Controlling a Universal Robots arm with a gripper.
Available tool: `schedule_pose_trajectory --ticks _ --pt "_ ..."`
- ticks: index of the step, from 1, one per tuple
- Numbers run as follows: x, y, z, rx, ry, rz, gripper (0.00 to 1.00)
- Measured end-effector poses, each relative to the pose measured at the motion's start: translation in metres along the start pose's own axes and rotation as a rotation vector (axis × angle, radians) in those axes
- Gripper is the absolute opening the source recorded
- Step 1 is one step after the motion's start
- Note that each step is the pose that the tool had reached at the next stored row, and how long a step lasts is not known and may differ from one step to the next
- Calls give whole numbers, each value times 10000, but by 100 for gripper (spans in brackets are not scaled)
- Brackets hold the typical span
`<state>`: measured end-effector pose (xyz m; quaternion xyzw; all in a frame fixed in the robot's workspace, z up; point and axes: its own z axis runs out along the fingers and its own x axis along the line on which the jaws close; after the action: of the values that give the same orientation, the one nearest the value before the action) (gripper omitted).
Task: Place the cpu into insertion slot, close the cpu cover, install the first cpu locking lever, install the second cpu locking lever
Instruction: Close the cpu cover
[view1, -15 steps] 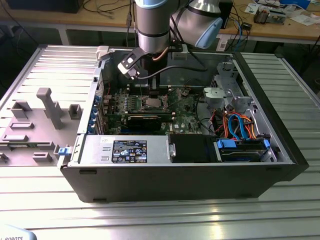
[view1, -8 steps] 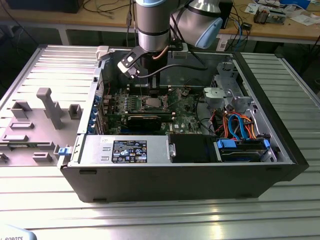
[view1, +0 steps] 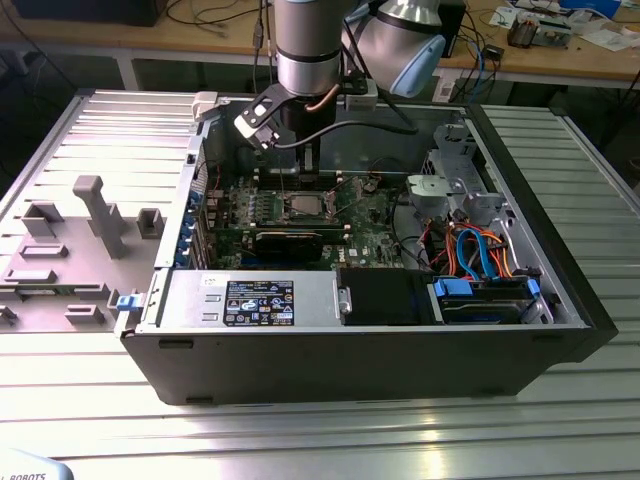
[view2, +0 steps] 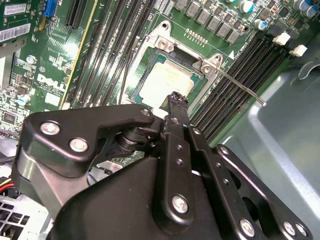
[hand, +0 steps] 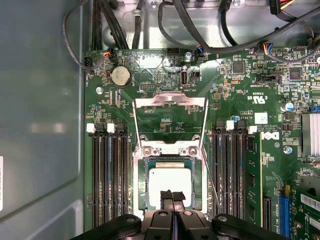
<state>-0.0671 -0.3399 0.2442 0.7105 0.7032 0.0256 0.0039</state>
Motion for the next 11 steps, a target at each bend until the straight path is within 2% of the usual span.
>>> schedule_pose_trajectory --ticks 11 --pt "1 1 -27 2 0 0 11"
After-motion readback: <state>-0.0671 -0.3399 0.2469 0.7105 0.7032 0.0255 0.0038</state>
